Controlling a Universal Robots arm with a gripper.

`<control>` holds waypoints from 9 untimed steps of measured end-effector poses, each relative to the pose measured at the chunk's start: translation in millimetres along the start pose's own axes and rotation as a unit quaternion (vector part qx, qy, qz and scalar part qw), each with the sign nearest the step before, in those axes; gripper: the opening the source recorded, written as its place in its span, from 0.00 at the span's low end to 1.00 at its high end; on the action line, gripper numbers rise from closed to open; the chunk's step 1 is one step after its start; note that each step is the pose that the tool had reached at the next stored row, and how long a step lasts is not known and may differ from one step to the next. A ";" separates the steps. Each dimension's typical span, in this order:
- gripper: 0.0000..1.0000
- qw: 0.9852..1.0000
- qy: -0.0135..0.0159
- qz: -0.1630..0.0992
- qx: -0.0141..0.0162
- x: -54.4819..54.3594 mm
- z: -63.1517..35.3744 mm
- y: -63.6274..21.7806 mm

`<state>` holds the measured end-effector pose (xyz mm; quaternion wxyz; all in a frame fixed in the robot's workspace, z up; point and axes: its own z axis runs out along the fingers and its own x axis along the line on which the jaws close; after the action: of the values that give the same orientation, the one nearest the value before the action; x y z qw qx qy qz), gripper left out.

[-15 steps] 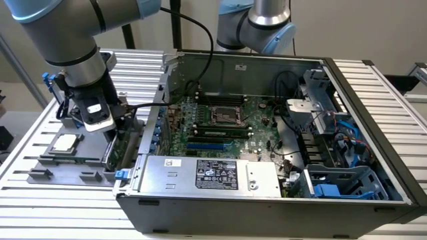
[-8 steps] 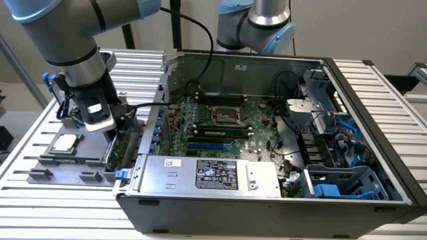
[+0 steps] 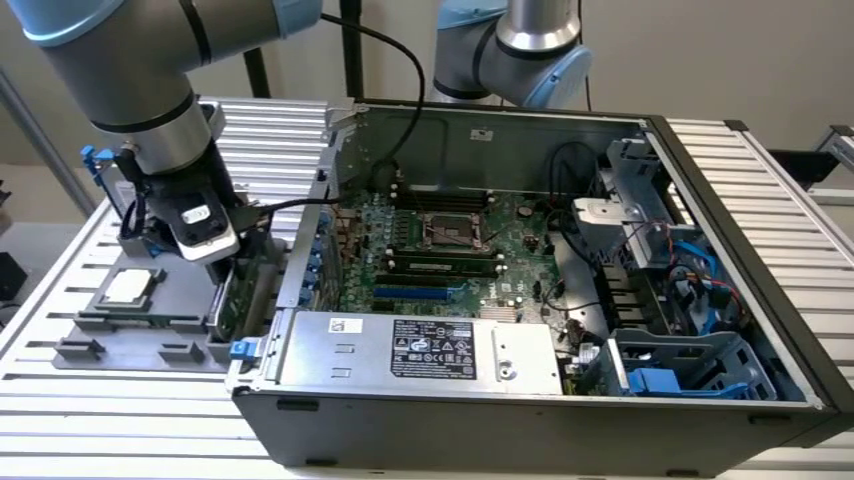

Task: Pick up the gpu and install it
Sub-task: 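Pick up the gpu and move the gpu toward the slot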

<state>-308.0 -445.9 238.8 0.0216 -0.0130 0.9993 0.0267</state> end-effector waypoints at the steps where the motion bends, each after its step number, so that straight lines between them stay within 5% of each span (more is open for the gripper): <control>1: 0.00 1.000 0.000 -0.004 0.000 0.1 0.0 0.0; 9: 0.00 1.000 0.000 -0.009 0.000 0.0 -1.5 -0.1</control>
<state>-308.1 -446.1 240.3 0.0214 -0.0216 0.9992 0.0269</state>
